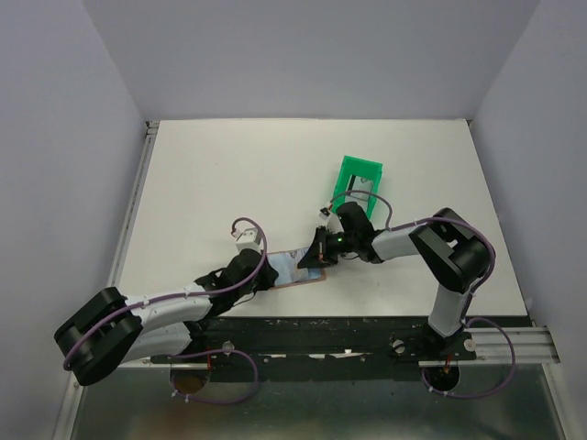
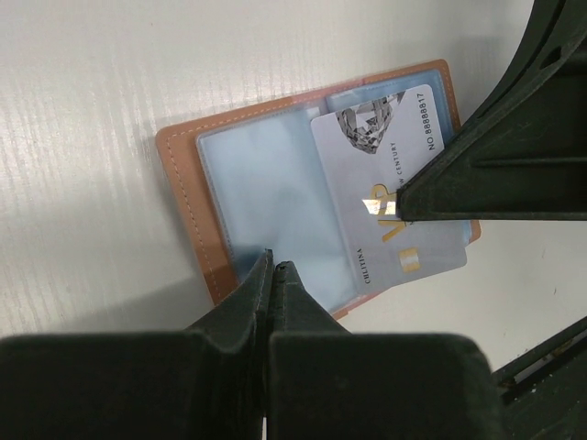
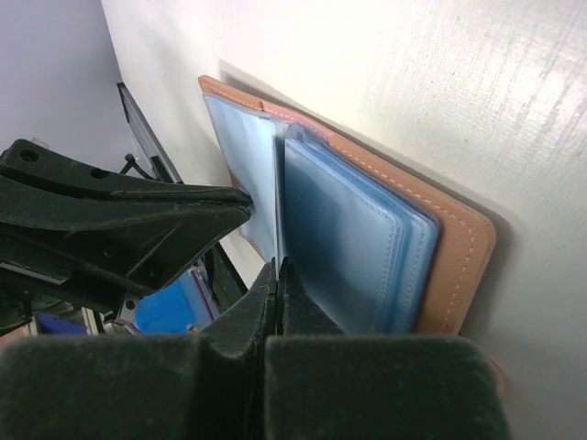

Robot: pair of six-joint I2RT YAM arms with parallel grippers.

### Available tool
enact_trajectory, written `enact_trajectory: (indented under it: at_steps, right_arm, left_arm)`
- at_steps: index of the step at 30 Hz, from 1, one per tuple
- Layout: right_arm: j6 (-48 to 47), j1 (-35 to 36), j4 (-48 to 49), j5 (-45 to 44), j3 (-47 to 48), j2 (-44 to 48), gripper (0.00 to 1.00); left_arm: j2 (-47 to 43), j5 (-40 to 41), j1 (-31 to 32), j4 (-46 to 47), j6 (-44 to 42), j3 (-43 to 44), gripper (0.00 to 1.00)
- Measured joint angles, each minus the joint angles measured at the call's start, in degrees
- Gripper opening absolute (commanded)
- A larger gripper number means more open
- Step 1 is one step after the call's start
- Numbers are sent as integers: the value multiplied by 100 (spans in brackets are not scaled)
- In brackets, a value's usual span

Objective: Put the credit cards into the card holder
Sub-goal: Insert the credit card into the card holder.

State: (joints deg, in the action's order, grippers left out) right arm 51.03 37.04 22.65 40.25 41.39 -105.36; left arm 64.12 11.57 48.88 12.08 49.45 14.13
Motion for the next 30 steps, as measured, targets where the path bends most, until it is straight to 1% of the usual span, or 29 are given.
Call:
enact_trajectory:
  at_steps: [7,25,30]
  right_arm:
    - [66,0,90,20,20,-85,0]
    - [535,0,1169,546,26,-444,0]
    - [570,2,1233,575,22,-463,0]
  left_arm:
    - [-232,-7,0,4,116,-164,0]
    - [-223,-7,0,20,149,-170,0]
    - [-223,-7,0,20,146,-173,0]
